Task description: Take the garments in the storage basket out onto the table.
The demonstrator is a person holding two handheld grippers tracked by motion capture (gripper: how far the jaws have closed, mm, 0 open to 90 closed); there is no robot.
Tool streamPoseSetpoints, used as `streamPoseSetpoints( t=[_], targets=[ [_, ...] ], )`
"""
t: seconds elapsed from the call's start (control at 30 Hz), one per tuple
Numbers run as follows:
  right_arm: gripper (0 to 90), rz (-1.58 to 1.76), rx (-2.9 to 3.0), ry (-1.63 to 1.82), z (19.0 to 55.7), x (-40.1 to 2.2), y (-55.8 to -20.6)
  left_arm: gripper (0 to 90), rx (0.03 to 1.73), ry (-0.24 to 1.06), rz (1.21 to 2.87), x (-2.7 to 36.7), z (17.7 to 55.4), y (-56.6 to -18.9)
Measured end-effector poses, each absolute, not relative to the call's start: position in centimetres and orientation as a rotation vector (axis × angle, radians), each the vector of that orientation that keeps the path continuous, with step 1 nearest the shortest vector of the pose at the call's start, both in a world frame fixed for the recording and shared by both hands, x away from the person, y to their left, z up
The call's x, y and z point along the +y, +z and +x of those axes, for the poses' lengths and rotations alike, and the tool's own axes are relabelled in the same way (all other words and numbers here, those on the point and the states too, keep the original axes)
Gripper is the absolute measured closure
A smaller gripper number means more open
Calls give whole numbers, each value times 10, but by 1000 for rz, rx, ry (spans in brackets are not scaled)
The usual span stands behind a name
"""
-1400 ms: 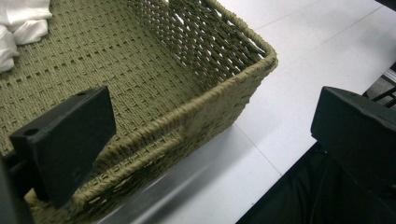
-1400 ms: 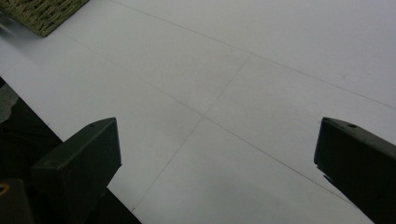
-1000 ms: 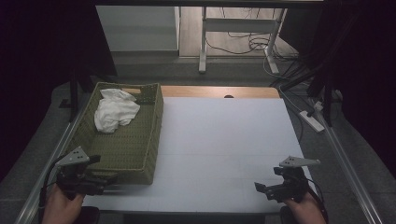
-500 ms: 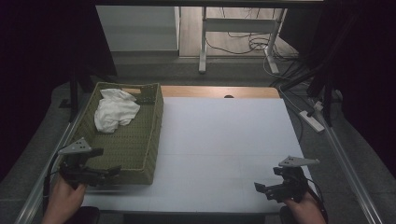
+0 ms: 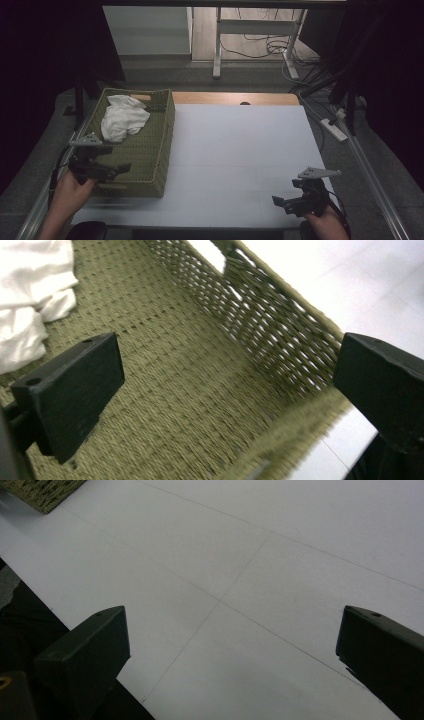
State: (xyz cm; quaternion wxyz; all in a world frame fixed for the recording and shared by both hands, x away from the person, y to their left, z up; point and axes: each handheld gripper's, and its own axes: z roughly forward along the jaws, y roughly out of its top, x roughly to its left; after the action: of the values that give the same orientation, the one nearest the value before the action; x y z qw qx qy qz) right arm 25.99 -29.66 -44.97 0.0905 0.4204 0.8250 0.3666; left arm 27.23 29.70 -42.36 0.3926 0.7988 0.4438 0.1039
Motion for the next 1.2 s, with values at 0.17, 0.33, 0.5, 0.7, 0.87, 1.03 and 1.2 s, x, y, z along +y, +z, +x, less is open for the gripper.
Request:
streamPoseSetpoints(
  t=[0.17, 0.33, 0.5, 0.7, 0.87, 1.03, 1.2],
  targets=[
    [10, 1252, 2453, 1091, 260, -297, -450, 0, 1173, 253, 2033, 300, 291, -423],
    [10, 1250, 2456, 1092, 260, -297, -450, 0, 1215, 247, 2033, 304, 309, -425],
    [10, 1250, 2460, 1091, 260, -297, -450, 17, 1266, 249, 2018, 311, 332, -429],
    [10, 1252, 2460, 1092, 260, -297, -450, 20, 1265, 245, 2015, 318, 348, -430],
    [10, 1249, 2463, 1091, 260, -296, -450, 22, 1301, 242, 2023, 327, 369, -433],
    [10, 1250, 2464, 1092, 261, -297, -450, 27, 1307, 257, 2022, 333, 385, -436],
    [10, 1250, 2466, 1090, 261, -296, -450, 32, 1317, 277, 2041, 332, 400, -439]
  ],
)
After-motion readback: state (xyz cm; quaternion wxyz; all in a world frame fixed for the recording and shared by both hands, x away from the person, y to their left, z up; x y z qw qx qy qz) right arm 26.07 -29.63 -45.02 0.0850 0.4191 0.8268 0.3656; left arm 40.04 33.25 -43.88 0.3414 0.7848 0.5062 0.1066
